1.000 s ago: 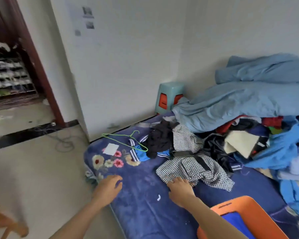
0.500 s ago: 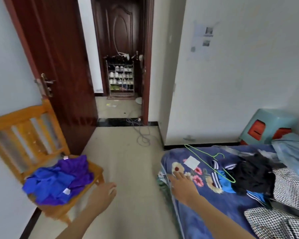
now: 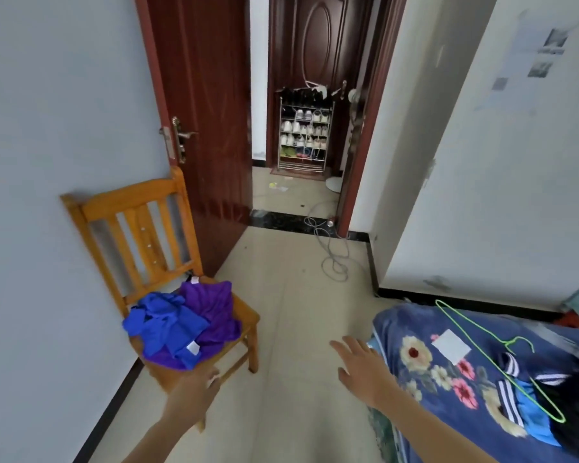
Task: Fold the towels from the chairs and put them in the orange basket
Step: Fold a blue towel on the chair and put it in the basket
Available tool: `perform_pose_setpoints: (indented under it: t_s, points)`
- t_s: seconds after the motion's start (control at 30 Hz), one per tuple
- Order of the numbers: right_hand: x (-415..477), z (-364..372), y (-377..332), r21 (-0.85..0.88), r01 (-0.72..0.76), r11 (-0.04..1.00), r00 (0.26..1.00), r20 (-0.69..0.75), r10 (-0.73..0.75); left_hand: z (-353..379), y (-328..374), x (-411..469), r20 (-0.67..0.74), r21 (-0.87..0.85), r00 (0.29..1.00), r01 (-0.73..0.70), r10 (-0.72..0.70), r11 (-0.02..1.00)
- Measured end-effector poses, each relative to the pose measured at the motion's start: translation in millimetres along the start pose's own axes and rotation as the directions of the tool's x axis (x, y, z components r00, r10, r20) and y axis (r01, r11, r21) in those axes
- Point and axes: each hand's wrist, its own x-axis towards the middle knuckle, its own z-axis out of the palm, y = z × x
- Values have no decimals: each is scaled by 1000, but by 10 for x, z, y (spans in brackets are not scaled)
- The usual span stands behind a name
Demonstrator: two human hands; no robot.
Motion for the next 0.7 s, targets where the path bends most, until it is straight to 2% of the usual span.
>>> perform_pose_setpoints:
  t_s: [0.07, 0.2, 0.37, 0.57, 0.7]
  points:
    - [182, 26, 67, 4, 37, 999, 999, -28, -37, 27, 18, 88, 10, 6, 999, 46, -46, 999]
    - [711, 93, 191, -37, 85, 996, 996, 23, -84, 18, 88, 343, -14, 6, 997, 75, -75, 997]
    - [1547, -53, 409, -71, 172, 982, 985, 8, -172, 38, 297, 878, -111, -111, 968, 211, -223, 971]
    - [2485, -218, 426, -101, 316, 943, 948, 85, -308, 103, 720, 1281, -177, -178, 940, 260, -291, 949]
    - [2836, -103, 212, -106, 410, 906, 906, 165, -391, 248, 556, 1277, -150, -251, 895, 377, -420, 892]
